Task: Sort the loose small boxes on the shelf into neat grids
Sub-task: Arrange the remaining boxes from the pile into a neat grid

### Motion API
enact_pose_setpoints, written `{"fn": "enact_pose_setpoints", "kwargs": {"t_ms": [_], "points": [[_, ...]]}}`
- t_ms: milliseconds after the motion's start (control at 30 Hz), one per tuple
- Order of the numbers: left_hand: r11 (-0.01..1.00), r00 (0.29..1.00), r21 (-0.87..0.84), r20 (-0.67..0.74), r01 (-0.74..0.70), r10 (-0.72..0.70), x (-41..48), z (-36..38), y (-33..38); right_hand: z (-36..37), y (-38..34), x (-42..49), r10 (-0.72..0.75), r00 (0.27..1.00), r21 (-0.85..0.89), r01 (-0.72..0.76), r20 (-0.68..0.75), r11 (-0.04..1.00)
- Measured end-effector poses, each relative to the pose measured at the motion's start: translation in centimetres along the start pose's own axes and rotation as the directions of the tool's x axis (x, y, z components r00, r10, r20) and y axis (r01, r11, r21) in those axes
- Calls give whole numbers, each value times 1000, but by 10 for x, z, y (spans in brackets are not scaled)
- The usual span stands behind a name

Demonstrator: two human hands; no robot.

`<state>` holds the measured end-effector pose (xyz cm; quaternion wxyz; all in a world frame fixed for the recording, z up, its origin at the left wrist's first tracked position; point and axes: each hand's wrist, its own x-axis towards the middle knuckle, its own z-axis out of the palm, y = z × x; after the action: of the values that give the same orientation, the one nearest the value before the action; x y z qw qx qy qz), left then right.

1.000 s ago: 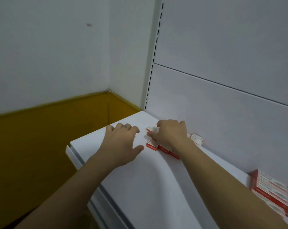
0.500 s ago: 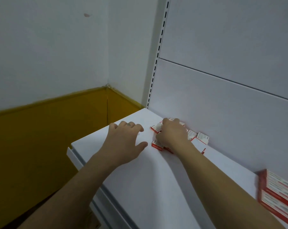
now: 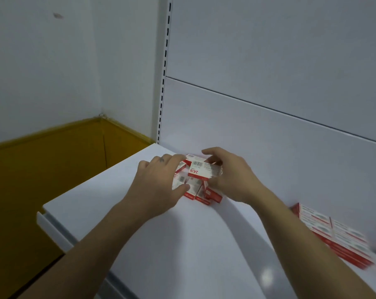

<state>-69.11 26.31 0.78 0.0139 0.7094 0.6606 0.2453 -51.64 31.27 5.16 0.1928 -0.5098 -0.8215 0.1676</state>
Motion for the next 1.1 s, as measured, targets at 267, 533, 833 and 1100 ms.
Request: {"fn": "enact_pose_setpoints", "kwargs": {"t_ms": [267, 533, 833, 1100], "points": [[974, 977, -140, 91, -180, 193, -2, 12, 68, -44, 45, -73, -43, 995, -69, 37, -89, 997], [888, 949, -360, 18, -288, 315, -5, 35, 130, -64, 83, -131, 37, 975, -6, -39, -221, 999], [788, 928, -516, -36, -336, 372, -17, 58, 184, -64, 104, -181, 473, 851, 562, -282, -228, 778], [696, 820, -474, -108, -539, 562, -19, 76, 242, -80, 140, -211, 582, 783, 651, -327, -219, 685]]}}
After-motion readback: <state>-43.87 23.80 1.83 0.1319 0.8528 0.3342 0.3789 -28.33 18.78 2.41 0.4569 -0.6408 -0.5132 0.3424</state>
